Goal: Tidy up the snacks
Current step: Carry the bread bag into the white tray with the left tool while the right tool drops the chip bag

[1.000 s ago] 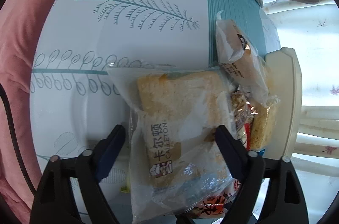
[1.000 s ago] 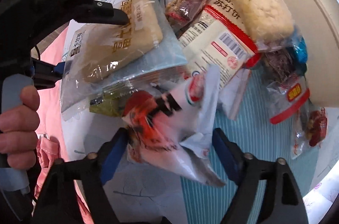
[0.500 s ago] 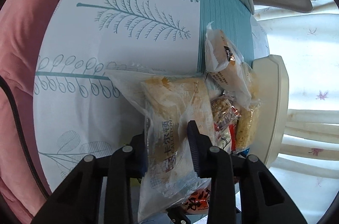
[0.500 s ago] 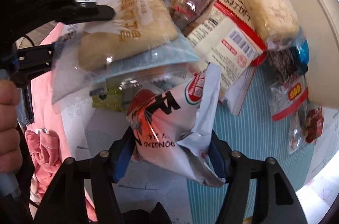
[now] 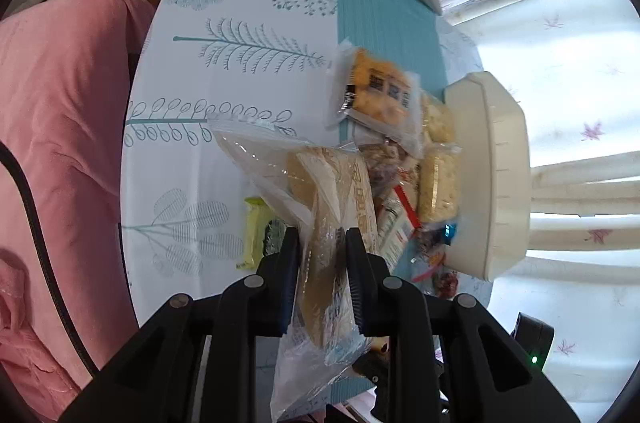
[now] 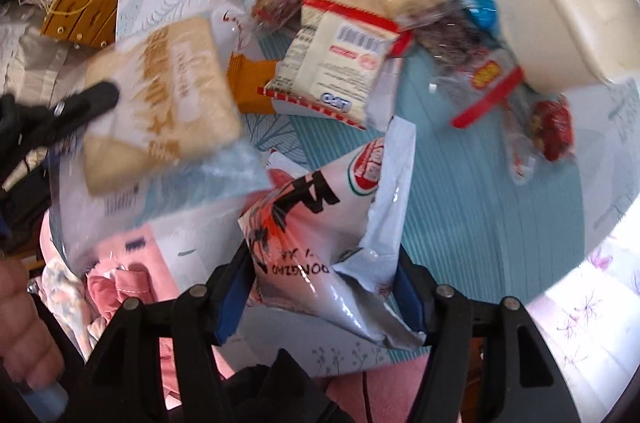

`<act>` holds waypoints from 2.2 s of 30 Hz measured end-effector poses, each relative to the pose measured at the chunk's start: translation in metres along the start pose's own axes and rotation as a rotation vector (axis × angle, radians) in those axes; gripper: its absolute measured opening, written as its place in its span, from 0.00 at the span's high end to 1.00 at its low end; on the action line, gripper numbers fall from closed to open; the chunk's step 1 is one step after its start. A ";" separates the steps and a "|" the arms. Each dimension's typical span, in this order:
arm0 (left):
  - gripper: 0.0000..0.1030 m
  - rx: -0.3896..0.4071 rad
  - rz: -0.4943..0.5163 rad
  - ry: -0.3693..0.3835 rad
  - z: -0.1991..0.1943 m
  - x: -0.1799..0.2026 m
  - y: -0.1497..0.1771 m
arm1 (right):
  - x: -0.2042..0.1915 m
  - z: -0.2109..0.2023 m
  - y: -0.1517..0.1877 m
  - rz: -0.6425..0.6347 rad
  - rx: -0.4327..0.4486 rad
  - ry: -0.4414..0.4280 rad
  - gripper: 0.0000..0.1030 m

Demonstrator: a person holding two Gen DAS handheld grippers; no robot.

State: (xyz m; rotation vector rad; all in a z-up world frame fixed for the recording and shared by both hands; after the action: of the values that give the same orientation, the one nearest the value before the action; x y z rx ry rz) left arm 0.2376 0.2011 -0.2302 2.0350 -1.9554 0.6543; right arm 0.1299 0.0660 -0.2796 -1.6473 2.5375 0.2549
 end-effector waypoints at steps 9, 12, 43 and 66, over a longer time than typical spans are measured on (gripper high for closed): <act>0.80 0.152 0.065 -0.095 -0.058 0.034 0.024 | 0.023 -0.030 0.009 -0.034 0.003 -0.056 0.38; 0.80 0.205 0.058 -0.142 -0.074 0.046 0.030 | 0.028 -0.040 0.003 -0.054 -0.005 -0.083 0.38; 0.80 0.440 0.094 -0.275 -0.067 0.285 0.036 | 0.168 -0.184 -0.136 -0.293 0.239 -0.269 0.37; 0.33 0.399 0.155 -0.241 -0.021 0.331 -0.012 | 0.195 -0.191 -0.217 -0.321 0.317 -0.257 0.26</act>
State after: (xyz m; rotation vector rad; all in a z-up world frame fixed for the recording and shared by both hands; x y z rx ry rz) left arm 0.2469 -0.0787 -0.0527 2.2964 -2.2887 0.9374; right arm 0.2493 -0.2335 -0.1451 -1.7302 1.9742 0.0291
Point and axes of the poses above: each gripper's, at about its wrist camera, not at the fingertips, and z roughly the way its jaws point, x to its right, y to its underside, the point moved 7 cm from there along z, roughly the way its jaws point, and after that the axes turned 5 degrees about z, right-handed, at the moved point
